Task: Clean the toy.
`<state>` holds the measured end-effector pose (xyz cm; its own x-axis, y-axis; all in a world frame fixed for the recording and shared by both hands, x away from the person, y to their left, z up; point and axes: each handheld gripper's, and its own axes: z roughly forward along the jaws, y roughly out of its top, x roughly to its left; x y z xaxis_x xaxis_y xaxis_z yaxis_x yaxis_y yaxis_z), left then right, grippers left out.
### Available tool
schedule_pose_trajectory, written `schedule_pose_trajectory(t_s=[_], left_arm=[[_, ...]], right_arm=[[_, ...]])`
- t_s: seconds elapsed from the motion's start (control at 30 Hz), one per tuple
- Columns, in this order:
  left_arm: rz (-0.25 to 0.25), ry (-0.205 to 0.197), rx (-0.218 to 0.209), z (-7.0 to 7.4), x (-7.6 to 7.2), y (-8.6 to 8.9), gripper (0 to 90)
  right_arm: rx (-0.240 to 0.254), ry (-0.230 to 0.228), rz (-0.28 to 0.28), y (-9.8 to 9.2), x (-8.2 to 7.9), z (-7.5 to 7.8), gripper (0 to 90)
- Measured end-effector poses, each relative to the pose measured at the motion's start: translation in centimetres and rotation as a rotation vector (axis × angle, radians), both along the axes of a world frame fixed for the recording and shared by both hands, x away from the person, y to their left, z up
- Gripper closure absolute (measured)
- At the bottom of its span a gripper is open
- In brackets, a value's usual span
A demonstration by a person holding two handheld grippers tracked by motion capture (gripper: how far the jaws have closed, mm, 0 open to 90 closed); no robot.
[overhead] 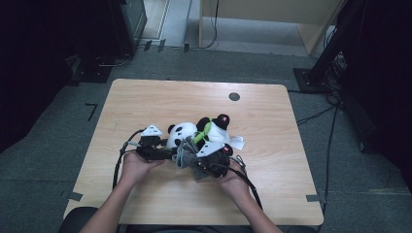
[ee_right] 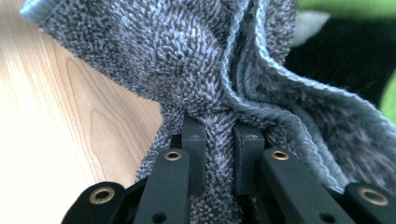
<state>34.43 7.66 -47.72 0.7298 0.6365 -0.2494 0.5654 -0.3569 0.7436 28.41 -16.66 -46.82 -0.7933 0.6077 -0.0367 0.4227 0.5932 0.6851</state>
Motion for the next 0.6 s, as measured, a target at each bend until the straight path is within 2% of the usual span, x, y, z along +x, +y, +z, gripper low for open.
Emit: schedule_pose_trajectory(t_s=[0.2,0.33,0.43,0.6], left_arm=[[0.0,0.014,-0.02,-0.1,0.2,0.2,44.4],[-0.002,0.031,-0.032,-0.1,0.5,0.2,44.5],[0.001,0.041,-0.039,-0.1,0.7,0.3,44.9],[0.008,0.054,-0.039,-0.1,0.8,0.2,45.0]], right_arm=[[0.013,0.03,-0.009,-0.7,0.1,-0.2,79.4],[-0.005,0.034,-0.023,-1.1,-0.1,-0.2,79.4],[-0.021,0.034,-0.036,-1.9,-0.3,-0.2,79.4],[-0.016,0.051,-0.074,-3.5,-0.2,0.0,79.4]])
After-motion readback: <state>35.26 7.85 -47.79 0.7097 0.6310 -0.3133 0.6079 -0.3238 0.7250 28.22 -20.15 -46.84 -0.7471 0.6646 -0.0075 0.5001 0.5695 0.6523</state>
